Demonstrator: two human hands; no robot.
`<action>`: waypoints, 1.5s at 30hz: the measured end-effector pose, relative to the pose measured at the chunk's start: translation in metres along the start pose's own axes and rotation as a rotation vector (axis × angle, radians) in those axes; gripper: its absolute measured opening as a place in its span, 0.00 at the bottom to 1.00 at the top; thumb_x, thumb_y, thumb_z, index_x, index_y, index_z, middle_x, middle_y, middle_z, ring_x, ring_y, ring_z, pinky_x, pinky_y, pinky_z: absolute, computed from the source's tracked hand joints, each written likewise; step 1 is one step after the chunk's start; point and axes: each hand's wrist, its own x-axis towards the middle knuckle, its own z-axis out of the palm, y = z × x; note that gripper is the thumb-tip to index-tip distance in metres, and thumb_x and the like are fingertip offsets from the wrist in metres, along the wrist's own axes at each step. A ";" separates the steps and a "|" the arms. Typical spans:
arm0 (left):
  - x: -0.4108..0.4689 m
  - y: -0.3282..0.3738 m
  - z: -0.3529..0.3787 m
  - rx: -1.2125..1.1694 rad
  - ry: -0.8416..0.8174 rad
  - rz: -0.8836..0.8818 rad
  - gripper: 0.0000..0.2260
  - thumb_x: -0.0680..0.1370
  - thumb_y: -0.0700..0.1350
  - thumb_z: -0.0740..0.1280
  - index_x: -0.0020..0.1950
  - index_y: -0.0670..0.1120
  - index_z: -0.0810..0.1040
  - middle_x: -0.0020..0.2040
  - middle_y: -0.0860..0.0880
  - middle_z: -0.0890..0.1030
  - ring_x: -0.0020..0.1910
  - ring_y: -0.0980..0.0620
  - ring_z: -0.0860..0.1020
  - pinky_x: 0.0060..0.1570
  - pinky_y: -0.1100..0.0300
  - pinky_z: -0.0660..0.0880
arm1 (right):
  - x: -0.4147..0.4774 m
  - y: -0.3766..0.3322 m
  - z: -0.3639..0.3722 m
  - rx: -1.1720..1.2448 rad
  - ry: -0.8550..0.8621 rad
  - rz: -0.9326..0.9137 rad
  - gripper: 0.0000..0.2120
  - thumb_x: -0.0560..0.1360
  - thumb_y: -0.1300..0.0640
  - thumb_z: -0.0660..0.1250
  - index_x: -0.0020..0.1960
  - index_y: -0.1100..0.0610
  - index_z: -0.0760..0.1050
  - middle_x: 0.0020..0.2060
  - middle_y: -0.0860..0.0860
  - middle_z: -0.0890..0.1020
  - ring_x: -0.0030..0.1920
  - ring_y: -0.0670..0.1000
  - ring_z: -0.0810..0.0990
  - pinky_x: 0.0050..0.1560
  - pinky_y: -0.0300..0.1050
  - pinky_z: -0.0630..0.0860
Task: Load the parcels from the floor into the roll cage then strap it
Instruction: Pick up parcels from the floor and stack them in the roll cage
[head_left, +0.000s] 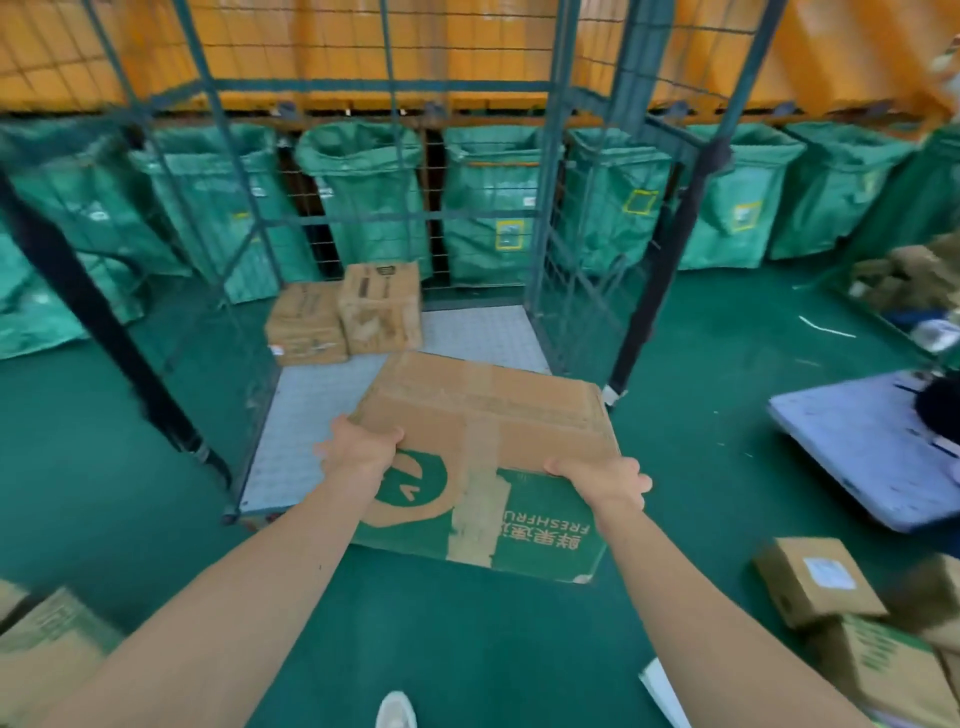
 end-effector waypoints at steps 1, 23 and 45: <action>0.013 0.002 -0.005 -0.001 0.013 -0.014 0.33 0.61 0.59 0.75 0.60 0.51 0.66 0.58 0.41 0.72 0.47 0.36 0.79 0.47 0.43 0.81 | 0.004 -0.011 0.011 -0.014 -0.011 -0.008 0.52 0.60 0.42 0.82 0.72 0.62 0.60 0.67 0.60 0.65 0.65 0.61 0.71 0.64 0.57 0.74; 0.242 0.158 0.042 0.021 -0.040 0.026 0.31 0.70 0.53 0.76 0.66 0.46 0.67 0.59 0.40 0.75 0.42 0.41 0.81 0.46 0.46 0.81 | 0.172 -0.216 0.122 -0.015 0.008 -0.010 0.52 0.61 0.43 0.83 0.73 0.62 0.59 0.68 0.60 0.63 0.66 0.62 0.70 0.65 0.60 0.73; 0.479 0.294 0.199 0.017 0.092 -0.291 0.31 0.69 0.55 0.76 0.66 0.48 0.67 0.61 0.41 0.72 0.37 0.44 0.81 0.41 0.50 0.82 | 0.487 -0.417 0.238 -0.254 -0.166 -0.024 0.59 0.62 0.42 0.82 0.78 0.63 0.52 0.72 0.61 0.60 0.67 0.62 0.71 0.64 0.56 0.74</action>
